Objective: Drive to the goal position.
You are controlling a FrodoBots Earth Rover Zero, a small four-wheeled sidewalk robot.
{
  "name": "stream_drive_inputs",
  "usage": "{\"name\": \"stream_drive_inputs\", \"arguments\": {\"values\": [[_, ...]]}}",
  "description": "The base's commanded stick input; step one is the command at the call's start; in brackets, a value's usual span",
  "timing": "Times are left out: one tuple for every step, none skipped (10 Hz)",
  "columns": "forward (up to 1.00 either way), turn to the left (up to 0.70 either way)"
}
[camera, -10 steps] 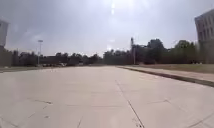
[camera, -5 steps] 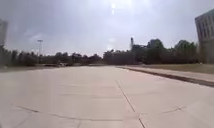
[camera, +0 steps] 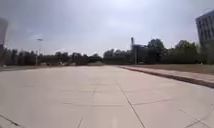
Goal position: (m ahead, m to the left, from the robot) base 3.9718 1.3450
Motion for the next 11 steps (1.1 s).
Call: {"name": "stream_drive_inputs", "arguments": {"values": [[0.7, 0.02], [0.7, 0.02], [0.7, 0.02], [0.7, 0.02], [0.7, 0.02], [0.7, 0.02], [0.7, 0.02], [0.7, 0.02], [0.7, 0.02], [0.7, 0.02], [0.7, 0.02]]}}
